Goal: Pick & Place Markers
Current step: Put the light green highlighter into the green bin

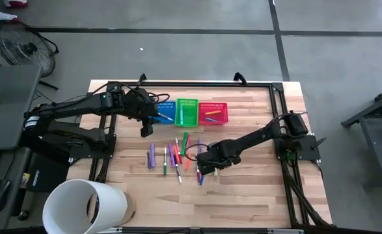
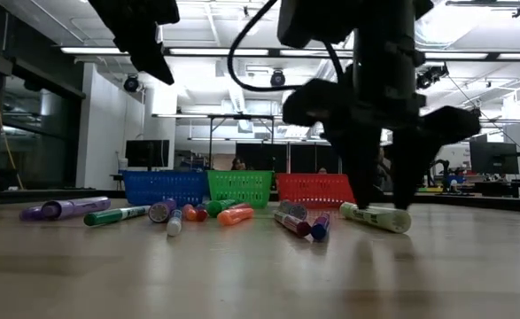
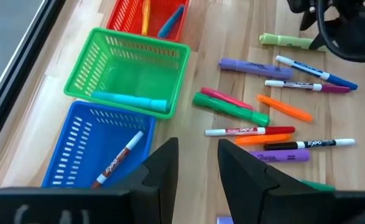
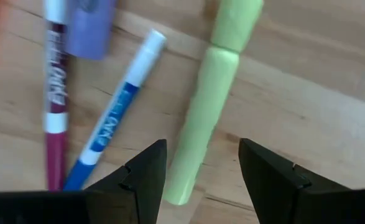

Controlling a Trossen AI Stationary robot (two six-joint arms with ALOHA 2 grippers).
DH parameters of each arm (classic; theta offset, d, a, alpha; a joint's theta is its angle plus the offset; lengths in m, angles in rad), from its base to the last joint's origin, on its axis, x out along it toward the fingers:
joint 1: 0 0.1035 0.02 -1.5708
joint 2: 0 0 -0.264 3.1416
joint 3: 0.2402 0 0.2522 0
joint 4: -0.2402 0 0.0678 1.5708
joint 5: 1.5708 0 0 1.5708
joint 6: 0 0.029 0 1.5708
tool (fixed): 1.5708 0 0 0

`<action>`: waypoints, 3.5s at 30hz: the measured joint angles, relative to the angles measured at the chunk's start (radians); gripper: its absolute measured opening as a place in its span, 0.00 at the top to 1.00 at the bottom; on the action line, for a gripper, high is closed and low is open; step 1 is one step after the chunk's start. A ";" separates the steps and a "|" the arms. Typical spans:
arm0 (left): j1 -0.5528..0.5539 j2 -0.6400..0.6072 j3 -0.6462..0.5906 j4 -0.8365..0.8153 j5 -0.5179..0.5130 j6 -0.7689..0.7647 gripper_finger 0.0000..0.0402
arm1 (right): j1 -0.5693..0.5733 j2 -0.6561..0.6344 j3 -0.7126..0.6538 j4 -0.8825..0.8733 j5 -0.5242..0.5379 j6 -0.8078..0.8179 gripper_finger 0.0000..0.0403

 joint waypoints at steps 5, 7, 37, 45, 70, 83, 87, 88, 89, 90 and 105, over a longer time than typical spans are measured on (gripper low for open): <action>0.000 0.000 0.000 0.000 0.002 -0.003 0.73 | 0.012 0.001 -0.041 0.011 0.000 0.054 0.53; 0.000 0.000 0.000 0.000 0.001 -0.003 0.73 | 0.013 0.001 -0.048 0.016 0.002 0.054 0.54; 0.000 0.001 0.000 0.000 0.001 -0.019 0.72 | -0.014 0.008 -0.020 -0.065 -0.030 -0.185 0.86; 0.000 0.001 0.000 -0.001 0.000 -0.019 0.72 | -0.056 0.006 0.090 -0.223 0.020 -0.261 0.86; 0.000 0.001 0.001 -0.008 -0.002 -0.003 0.72 | -0.309 0.001 0.445 -0.336 0.253 -0.525 0.86; 0.000 -0.016 0.002 -0.028 -0.033 0.013 0.72 | -0.440 0.001 0.416 0.038 0.222 -0.589 0.86; 0.000 -0.061 0.002 -0.035 -0.077 0.036 0.72 | -0.475 0.016 0.416 0.128 0.194 -0.589 0.86; 0.001 -0.072 0.002 -0.035 -0.090 0.039 0.72 | -0.482 0.032 0.416 0.144 0.194 -0.589 0.86; 0.000 -0.079 0.003 -0.025 -0.107 0.044 0.72 | -0.488 0.042 0.416 0.158 0.188 -0.586 0.86; 0.001 -0.089 0.003 -0.022 -0.120 0.050 0.72 | -0.493 0.055 0.416 0.166 0.178 -0.581 0.86; 0.001 -0.124 0.002 -0.059 -0.164 0.057 0.72 | -0.539 0.162 0.415 0.152 0.039 -0.558 0.86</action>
